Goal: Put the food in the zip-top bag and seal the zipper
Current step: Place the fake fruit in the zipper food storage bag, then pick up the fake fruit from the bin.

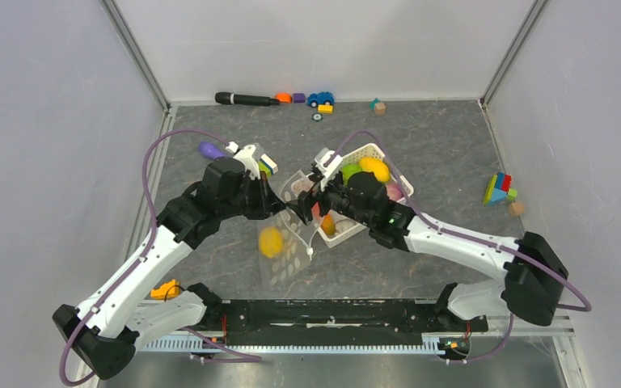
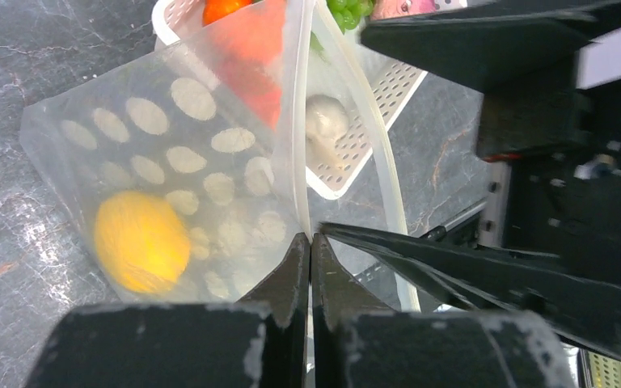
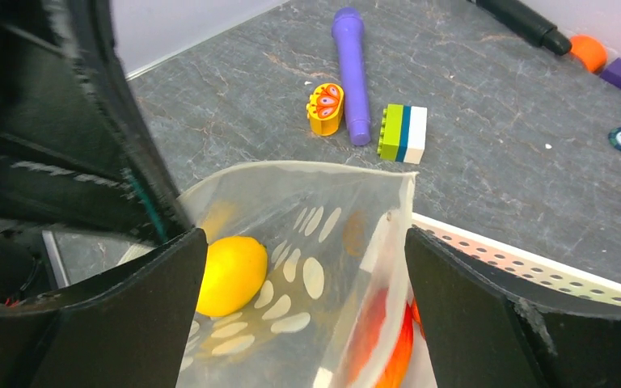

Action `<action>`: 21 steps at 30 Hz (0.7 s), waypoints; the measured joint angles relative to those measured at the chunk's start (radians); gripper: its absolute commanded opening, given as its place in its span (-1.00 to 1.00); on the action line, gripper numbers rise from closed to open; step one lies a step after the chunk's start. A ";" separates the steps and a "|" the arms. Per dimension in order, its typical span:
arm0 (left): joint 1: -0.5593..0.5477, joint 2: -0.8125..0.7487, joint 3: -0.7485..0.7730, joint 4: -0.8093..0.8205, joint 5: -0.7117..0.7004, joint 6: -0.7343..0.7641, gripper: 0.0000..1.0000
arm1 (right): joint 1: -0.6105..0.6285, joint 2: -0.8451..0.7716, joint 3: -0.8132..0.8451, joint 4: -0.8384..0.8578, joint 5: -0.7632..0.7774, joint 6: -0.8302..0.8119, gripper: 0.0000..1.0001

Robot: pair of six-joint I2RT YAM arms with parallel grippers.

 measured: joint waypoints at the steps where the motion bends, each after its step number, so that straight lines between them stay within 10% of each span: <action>1: 0.001 0.000 0.000 -0.001 -0.002 0.000 -0.96 | -0.001 -0.022 0.000 -0.017 -0.004 -0.008 0.96; 12: 0.019 0.000 0.000 0.004 -0.053 0.000 -0.96 | -0.021 -0.343 -0.098 -0.042 0.025 -0.073 0.96; 21: 0.024 -0.003 0.000 0.004 -0.068 0.000 -0.96 | -0.175 -0.214 -0.100 -0.140 0.174 -0.027 0.96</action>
